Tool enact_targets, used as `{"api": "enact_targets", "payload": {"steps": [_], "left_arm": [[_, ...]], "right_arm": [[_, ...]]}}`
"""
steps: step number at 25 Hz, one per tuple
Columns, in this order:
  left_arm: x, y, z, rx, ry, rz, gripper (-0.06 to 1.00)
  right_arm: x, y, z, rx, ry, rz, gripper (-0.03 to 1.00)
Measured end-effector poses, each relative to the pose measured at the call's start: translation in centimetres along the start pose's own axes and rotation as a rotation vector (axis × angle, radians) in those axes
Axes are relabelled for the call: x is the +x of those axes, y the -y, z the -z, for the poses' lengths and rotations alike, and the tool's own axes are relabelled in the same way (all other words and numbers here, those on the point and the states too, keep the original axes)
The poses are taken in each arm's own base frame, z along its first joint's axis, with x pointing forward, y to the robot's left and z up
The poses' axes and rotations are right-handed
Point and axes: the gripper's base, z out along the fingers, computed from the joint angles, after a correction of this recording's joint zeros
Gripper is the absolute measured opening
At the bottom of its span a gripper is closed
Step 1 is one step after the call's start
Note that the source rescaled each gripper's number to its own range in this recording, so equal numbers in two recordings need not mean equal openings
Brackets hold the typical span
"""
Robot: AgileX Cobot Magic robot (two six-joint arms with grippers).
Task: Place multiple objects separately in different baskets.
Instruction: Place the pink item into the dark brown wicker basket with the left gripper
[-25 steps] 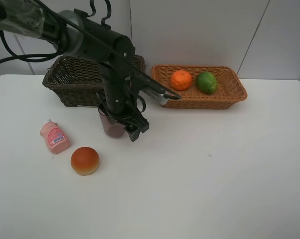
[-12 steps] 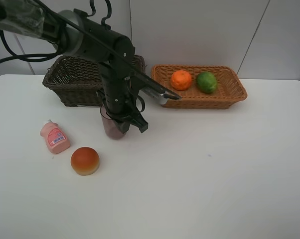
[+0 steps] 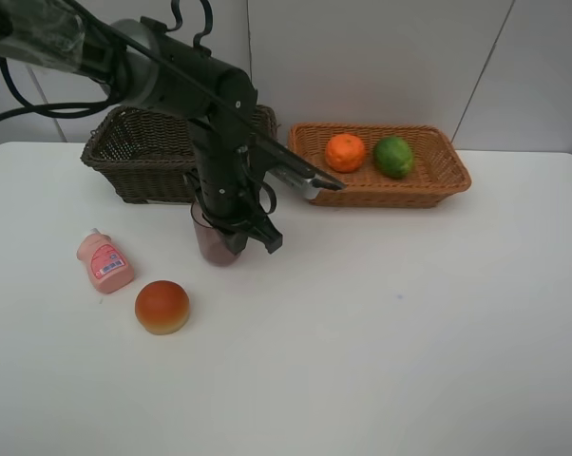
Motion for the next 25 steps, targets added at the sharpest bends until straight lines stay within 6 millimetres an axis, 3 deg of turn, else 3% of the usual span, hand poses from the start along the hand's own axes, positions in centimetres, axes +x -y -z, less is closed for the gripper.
{"api": "enact_targets", "payload": {"steps": [14,25], "left_arm": [[0.2,0.0,1.3,0.008,0.002,0.01,0.0],[0.8,-0.3,6.3,-0.002,0.089,0.019,0.0]], "right_arm": [[0.0,0.0,0.0,0.001,0.0,0.001,0.96],[0.0,0.0,0.0,0.001,0.0,0.001,0.96]]}}
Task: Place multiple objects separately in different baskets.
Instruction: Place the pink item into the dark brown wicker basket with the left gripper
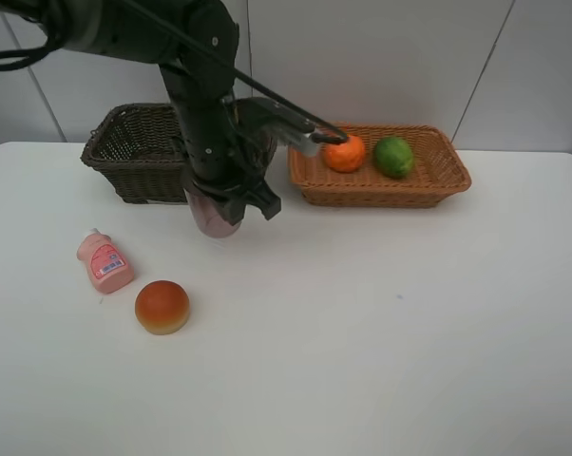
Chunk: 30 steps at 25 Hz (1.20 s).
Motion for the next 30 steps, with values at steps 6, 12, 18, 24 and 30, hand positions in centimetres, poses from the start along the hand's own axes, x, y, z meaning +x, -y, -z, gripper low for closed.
{"api": "enact_targets", "payload": {"steps": [6,12,18,24,30], "left_arm": [[0.5,-0.1,2.5,-0.004,0.016,0.004,0.0],[1.0,-0.2,4.3,-0.007,0.035,0.008,0.0],[1.0,-0.1,4.4,-0.006,0.036,0.005,0.0],[1.2,-0.1,6.2,-0.009,0.071,0.005,0.0],[1.3,-2.3,9.2,-0.023,0.12,0.067,0.0]], "right_arm": [[0.0,0.0,0.0,-0.001,0.0,0.0,0.96],[0.0,0.0,0.0,-0.001,0.0,0.0,0.96],[0.0,0.0,0.0,-0.001,0.0,0.0,0.96],[0.0,0.0,0.0,-0.001,0.0,0.0,0.96],[0.0,0.0,0.0,-0.001,0.0,0.0,0.96]]}}
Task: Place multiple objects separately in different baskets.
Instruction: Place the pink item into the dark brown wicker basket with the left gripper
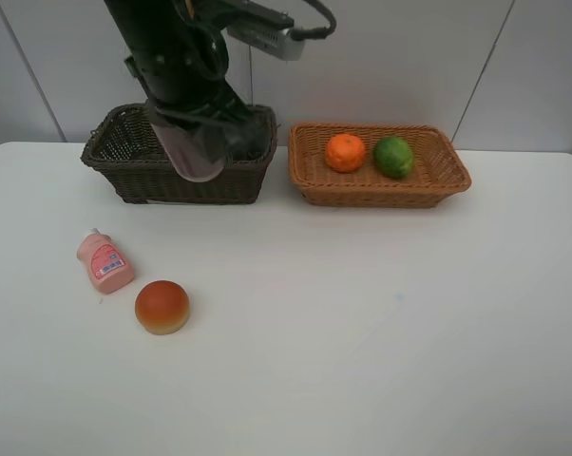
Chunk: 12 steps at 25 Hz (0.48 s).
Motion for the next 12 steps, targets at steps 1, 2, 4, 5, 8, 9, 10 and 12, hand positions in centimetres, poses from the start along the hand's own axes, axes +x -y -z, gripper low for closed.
{"api": "enact_targets", "payload": {"steps": [1,2,4,5,8,9,10,12], "left_arm": [[0.0,-0.6,0.3,-0.007,0.003,0.015,0.0],[0.0,-1.4,0.5,-0.018,0.003,0.029,0.0],[0.0,-2.8,0.7,-0.046,0.007,0.052,0.0],[0.1,-3.7,0.8,-0.062,0.008,0.067,0.0],[0.7,-6.5,0.7,-0.097,0.006,0.129,0.0],[0.9,-7.6,0.7,-0.11,0.011,0.154,0.0],[1.0,-8.6,0.7,-0.122,0.025,0.174,0.0],[1.3,-10.5,0.7,-0.146,0.059,0.219,0.0]], "right_arm": [[0.0,0.0,0.0,0.0,0.0,0.0,0.96],[0.0,0.0,0.0,0.0,0.0,0.0,0.96],[0.0,0.0,0.0,0.0,0.0,0.0,0.96],[0.0,0.0,0.0,0.0,0.0,0.0,0.96],[0.0,0.0,0.0,0.001,0.0,0.001,0.96],[0.0,0.0,0.0,0.001,0.0,0.001,0.96],[0.0,0.0,0.0,0.001,0.0,0.001,0.96],[0.0,0.0,0.0,0.001,0.0,0.001,0.96]]}}
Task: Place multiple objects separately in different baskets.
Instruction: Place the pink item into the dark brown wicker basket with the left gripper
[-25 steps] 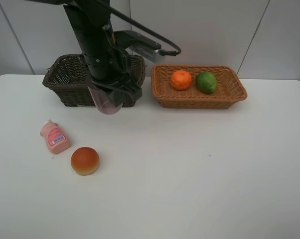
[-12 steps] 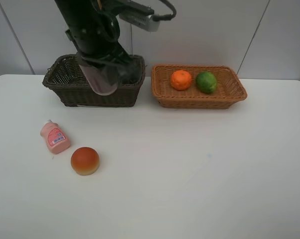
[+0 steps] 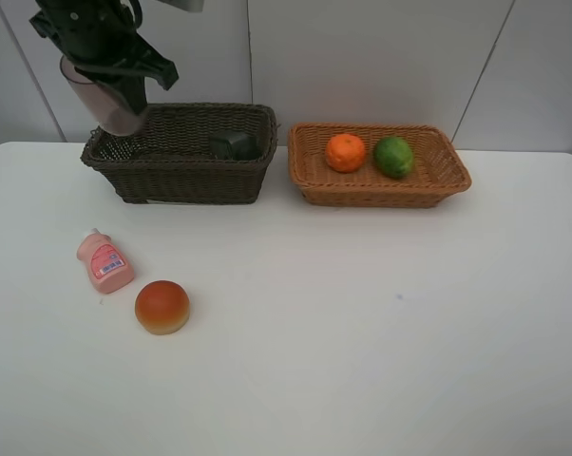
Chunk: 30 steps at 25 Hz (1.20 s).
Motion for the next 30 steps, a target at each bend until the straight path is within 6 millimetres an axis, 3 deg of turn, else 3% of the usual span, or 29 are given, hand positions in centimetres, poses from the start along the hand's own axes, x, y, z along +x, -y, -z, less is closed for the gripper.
{"api": "enact_targets", "payload": {"steps": [5,18,30], "left_arm": [[-0.6,-2.3,-0.6,-0.027,0.085,0.052,0.0],[-3.1,-3.8,-6.9,0.016,0.082,0.121,0.0],[-5.1,-3.7,-12.9,0.048,0.041,0.143,0.0]], "right_arm": [[0.0,0.0,0.0,0.0,0.0,0.0,0.96],[0.0,0.0,0.0,0.0,0.0,0.0,0.96],[0.0,0.0,0.0,-0.001,0.0,-0.001,0.96]]}}
